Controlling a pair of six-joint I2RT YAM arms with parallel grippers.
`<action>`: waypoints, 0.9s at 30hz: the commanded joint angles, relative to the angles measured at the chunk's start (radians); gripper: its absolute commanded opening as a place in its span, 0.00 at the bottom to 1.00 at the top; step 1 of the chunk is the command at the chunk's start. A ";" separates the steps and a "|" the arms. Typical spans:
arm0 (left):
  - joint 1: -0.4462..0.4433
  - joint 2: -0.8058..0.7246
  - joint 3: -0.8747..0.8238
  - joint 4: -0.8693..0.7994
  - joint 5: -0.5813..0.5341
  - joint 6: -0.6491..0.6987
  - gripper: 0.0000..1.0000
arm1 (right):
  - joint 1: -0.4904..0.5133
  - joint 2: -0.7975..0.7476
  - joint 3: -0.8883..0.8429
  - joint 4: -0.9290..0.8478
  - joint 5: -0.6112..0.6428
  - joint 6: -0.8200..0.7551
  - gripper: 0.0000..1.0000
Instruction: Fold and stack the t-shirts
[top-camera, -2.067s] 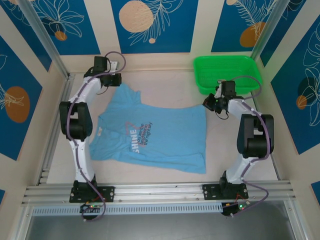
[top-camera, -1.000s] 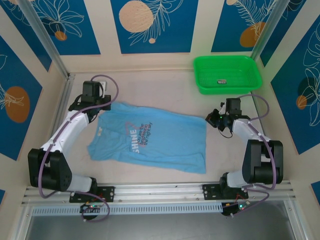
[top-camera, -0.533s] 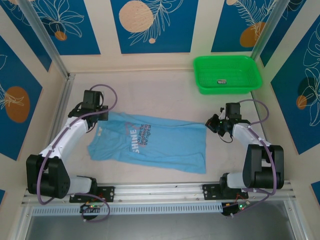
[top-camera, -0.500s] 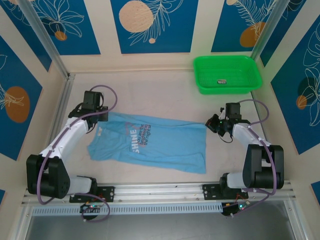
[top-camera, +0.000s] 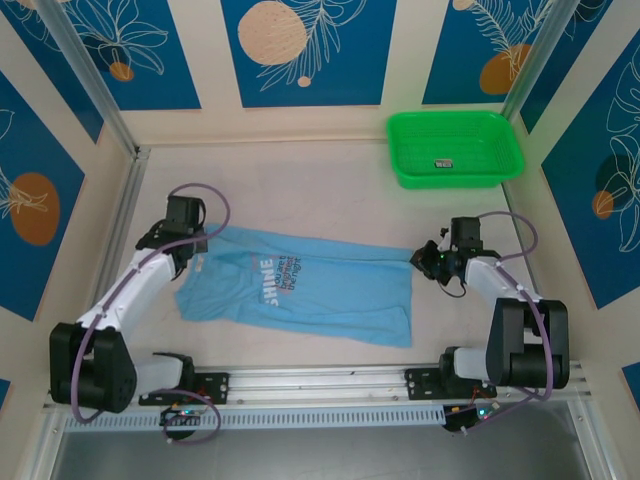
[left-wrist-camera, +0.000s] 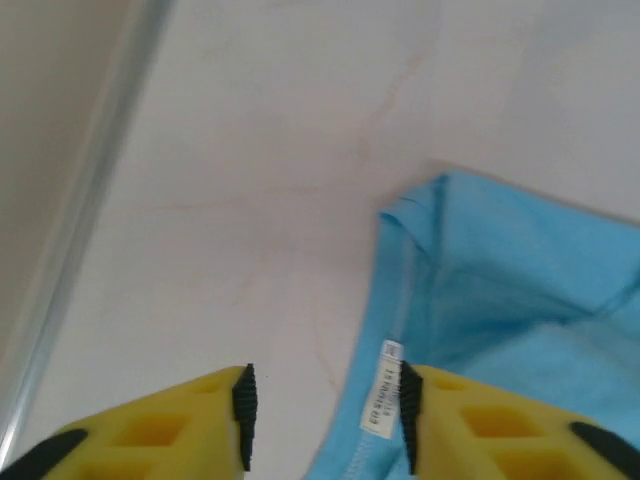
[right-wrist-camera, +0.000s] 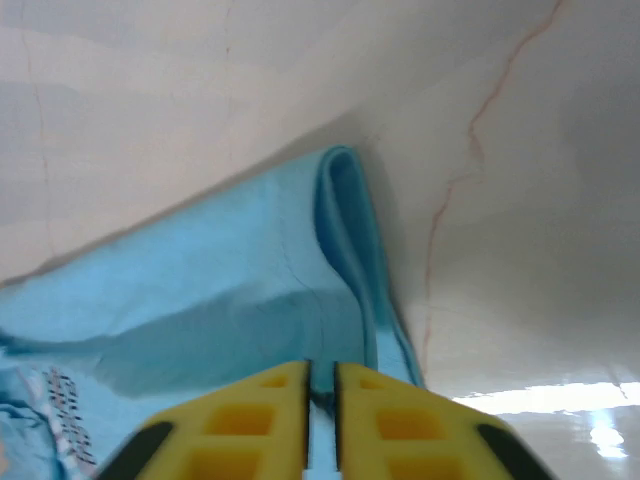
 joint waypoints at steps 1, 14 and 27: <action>0.001 -0.094 -0.013 0.021 -0.207 -0.115 0.64 | -0.059 -0.074 -0.026 -0.036 0.012 0.037 0.39; -0.035 0.283 0.328 -0.037 0.471 -0.080 0.40 | 0.101 -0.097 0.113 -0.073 -0.024 -0.001 0.42; -0.043 0.742 0.513 -0.145 0.410 -0.126 0.26 | 0.269 0.458 0.462 -0.291 0.122 -0.142 0.23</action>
